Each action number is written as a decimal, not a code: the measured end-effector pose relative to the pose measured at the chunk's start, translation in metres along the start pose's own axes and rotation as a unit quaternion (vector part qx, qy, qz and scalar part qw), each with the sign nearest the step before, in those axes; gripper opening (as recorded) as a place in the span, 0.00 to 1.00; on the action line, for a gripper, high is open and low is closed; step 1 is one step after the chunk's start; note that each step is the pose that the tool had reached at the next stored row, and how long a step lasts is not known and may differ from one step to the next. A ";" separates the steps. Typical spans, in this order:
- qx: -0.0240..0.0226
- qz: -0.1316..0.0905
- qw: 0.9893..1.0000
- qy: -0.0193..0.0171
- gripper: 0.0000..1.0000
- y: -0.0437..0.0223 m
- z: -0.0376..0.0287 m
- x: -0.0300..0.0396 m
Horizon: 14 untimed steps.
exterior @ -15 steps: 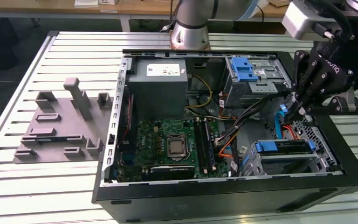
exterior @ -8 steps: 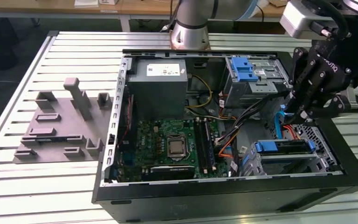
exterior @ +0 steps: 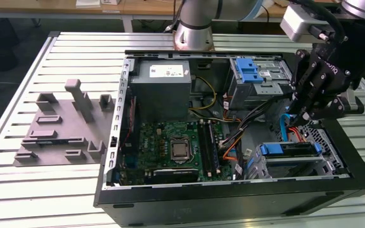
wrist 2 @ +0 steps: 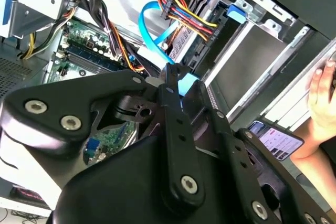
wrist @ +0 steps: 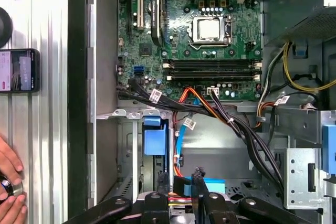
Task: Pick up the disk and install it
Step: 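Insert the second disk wire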
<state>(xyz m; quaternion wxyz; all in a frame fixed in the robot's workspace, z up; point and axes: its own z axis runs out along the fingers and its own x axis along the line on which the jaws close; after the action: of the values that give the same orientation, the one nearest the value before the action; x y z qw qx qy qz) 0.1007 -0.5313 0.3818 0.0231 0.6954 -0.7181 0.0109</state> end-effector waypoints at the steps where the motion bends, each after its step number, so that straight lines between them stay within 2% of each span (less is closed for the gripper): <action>1: 0.001 0.000 1.000 0.000 0.31 0.0000 0.0015 -0.0004; 5: 0.002 0.000 1.000 0.000 0.31 -0.0001 0.0069 -0.0019; 9: 0.002 0.000 1.000 0.002 0.30 -0.0001 0.0094 -0.0021; 11: 0.002 0.000 1.000 0.002 0.17 -0.0001 0.0100 -0.0022; 14: 0.002 0.000 1.000 0.002 0.16 -0.0001 0.0106 -0.0022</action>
<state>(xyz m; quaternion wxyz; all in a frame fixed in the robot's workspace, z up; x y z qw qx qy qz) 0.1007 -0.5296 0.3711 0.0233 0.6953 -0.7182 0.0139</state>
